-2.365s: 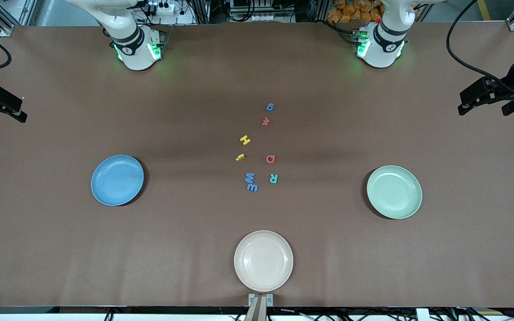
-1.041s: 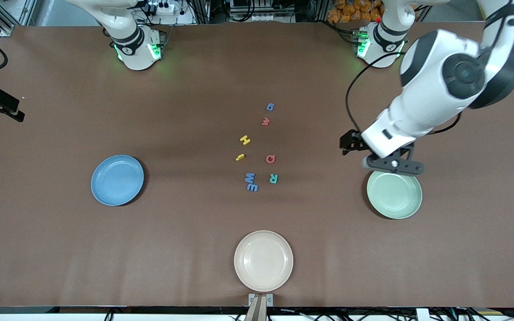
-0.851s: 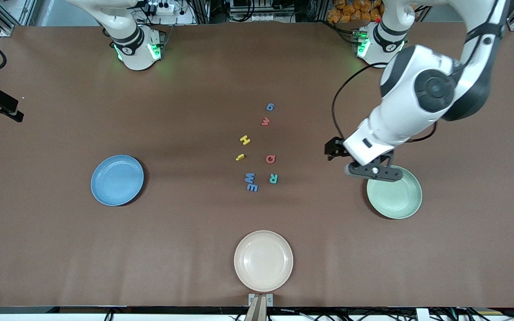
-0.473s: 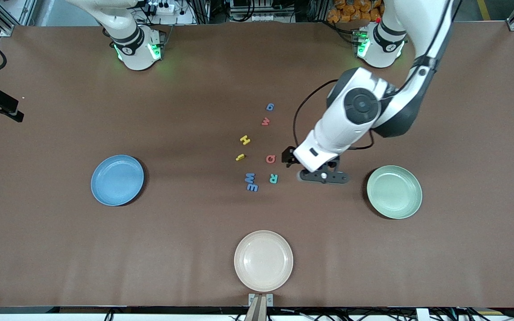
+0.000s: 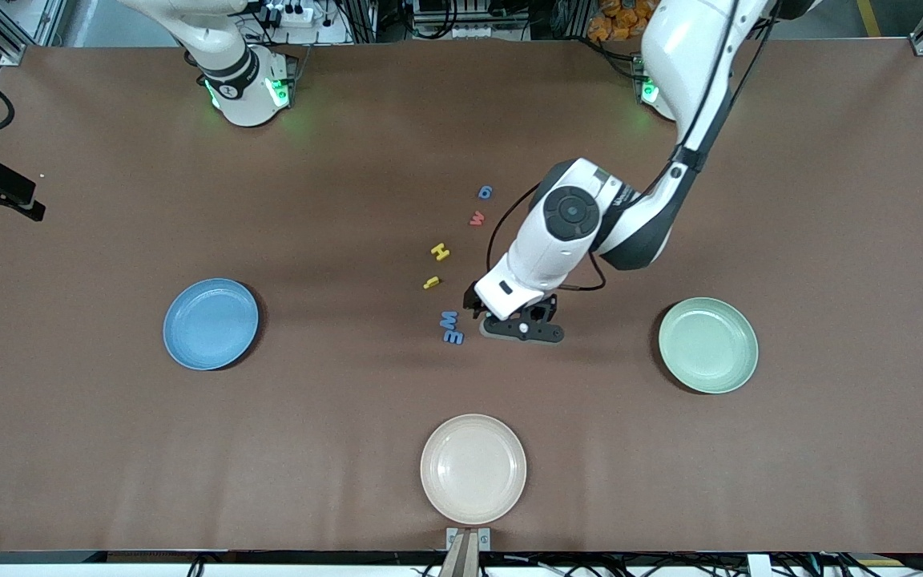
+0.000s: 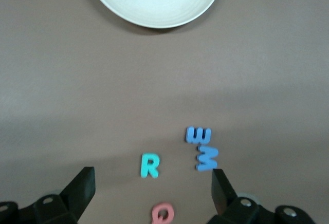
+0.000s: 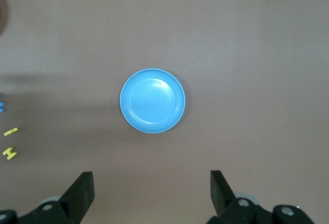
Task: Sort uppercase to blue plate, lowercase to green plate
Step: 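Lower the open left gripper around the blue W letter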
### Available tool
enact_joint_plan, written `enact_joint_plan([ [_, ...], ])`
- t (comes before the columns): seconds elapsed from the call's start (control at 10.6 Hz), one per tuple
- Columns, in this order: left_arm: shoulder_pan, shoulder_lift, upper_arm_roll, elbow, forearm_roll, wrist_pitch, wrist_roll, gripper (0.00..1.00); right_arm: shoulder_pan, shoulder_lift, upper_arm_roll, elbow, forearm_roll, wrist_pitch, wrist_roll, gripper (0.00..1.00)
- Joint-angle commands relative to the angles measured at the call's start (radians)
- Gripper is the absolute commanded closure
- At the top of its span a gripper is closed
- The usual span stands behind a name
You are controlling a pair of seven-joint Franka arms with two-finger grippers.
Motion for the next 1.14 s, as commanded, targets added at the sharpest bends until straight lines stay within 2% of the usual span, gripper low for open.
enact_joint_plan([
  [0.0, -0.084, 0.091, 0.073, 0.095, 0.005, 0.073, -0.015, 0.00, -0.015, 0.015, 0.013, 0.005, 0.001, -0.010, 0.003, 0.00],
  [0.57, -0.210, 0.178, 0.181, 0.123, -0.035, 0.170, -0.015, 0.00, -0.015, 0.068, 0.013, -0.004, 0.001, -0.001, 0.005, 0.00],
  [0.76, -0.256, 0.203, 0.220, 0.125, -0.073, 0.177, -0.015, 0.03, -0.020, 0.094, 0.013, -0.003, -0.001, 0.010, 0.003, 0.00],
  [1.04, -0.287, 0.212, 0.223, 0.123, -0.078, 0.182, -0.018, 0.14, -0.032, 0.136, 0.013, -0.003, -0.001, 0.051, 0.006, 0.00],
])
